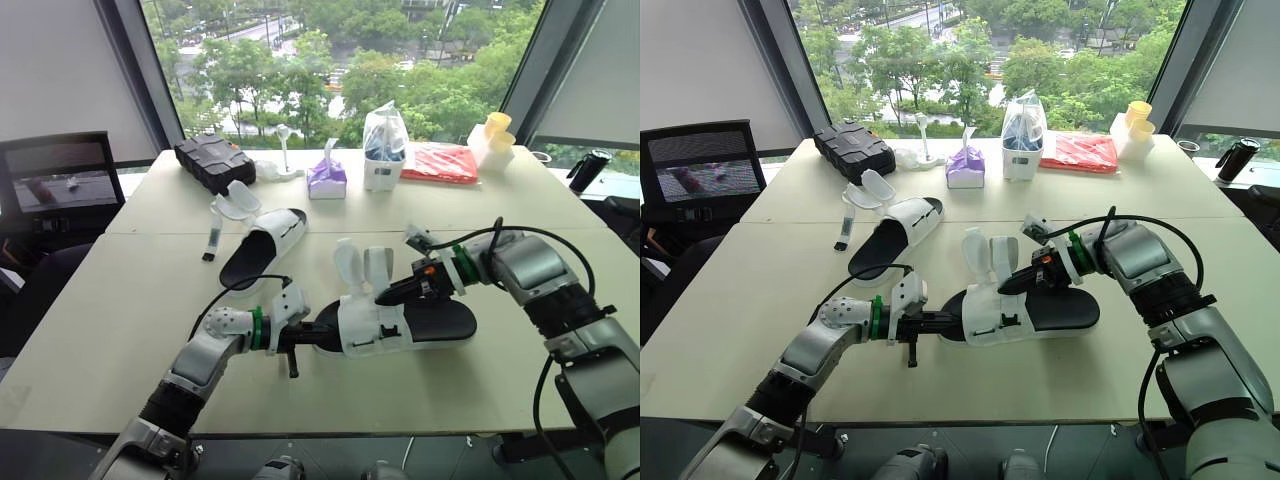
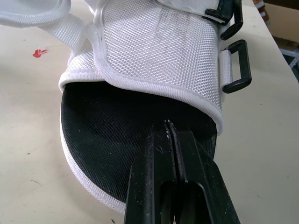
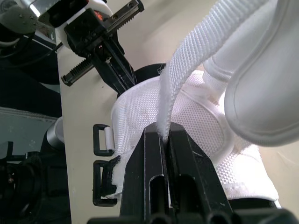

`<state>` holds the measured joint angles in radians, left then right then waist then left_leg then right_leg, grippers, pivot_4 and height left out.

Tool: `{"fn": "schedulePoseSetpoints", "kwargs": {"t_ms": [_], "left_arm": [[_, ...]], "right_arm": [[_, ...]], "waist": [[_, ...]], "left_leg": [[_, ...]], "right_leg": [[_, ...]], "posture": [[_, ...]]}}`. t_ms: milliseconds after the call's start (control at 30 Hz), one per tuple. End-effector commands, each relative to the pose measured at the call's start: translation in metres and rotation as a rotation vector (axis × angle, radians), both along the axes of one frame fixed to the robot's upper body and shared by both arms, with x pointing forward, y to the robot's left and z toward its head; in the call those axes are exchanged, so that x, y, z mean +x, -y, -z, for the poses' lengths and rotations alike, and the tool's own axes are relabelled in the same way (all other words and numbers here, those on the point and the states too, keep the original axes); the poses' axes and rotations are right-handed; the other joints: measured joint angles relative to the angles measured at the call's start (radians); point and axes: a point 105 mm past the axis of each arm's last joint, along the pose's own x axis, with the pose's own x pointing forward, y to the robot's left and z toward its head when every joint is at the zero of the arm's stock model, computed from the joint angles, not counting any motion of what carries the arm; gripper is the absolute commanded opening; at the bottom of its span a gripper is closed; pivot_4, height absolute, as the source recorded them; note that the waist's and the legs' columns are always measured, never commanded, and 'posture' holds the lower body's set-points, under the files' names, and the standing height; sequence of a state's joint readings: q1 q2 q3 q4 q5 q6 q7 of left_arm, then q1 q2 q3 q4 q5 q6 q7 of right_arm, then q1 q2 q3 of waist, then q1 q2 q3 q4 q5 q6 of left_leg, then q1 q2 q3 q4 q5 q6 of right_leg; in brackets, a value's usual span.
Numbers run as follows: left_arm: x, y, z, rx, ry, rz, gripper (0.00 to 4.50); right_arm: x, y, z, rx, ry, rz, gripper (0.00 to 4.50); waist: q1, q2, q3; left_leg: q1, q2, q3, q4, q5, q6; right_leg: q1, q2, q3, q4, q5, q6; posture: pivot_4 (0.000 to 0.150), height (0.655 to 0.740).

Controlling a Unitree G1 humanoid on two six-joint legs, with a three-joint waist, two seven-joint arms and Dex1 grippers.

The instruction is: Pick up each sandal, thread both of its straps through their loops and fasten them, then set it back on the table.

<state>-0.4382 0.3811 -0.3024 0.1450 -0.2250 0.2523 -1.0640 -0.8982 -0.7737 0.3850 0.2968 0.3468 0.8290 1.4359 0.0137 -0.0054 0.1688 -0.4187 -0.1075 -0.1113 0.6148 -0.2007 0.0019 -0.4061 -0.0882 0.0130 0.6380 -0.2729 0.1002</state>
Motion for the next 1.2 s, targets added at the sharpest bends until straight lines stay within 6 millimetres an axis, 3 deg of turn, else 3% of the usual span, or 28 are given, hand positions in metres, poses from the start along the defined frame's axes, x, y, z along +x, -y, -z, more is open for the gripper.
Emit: {"fn": "schedulePoseSetpoints", "kwargs": {"t_ms": [33,333,800,1200], "left_arm": [[-0.005,-0.004,0.022,0.068,-0.059,-0.011,0.0],[-0.006,-0.004,0.023,0.07,-0.063,-0.007,0.0],[-0.006,-0.004,0.025,0.071,-0.068,-0.011,0.0],[-0.007,-0.004,0.026,0.07,-0.07,-0.011,0.0]], "right_arm": [[-0.007,0.001,-0.01,-0.009,0.06,-0.054,0.03],[-0.017,-0.006,-0.007,-0.014,0.111,-0.111,0.03],[-0.027,-0.017,-0.018,0.085,0.078,-0.117,0.03],[-0.045,-0.009,0.009,-0.027,0.074,-0.16,0.03]], "waist": [[0.0,0.0,0.0],[-0.001,0.0,0.0],[-0.001,0.0,0.0],[-0.001,0.0,0.0]], "left_leg": [[0.0,0.0,0.0,0.0,0.0,0.0],[0.0,0.0,0.0,-0.001,0.0,0.0],[0.0,0.0,0.0,-0.001,0.0,0.0],[0.0,0.0,0.0,0.0,0.0,0.0]], "right_leg": [[0.0,0.0,0.0,0.0,0.0,0.0],[0.0,0.0,0.0,0.0,0.0,0.0],[0.0,0.0,0.0,0.0,0.0,0.0],[0.0,0.0,0.0,0.0,0.0,0.0]], "posture": [[0.15,0.74],[0.15,0.74],[0.15,0.74],[0.15,0.74]]}}
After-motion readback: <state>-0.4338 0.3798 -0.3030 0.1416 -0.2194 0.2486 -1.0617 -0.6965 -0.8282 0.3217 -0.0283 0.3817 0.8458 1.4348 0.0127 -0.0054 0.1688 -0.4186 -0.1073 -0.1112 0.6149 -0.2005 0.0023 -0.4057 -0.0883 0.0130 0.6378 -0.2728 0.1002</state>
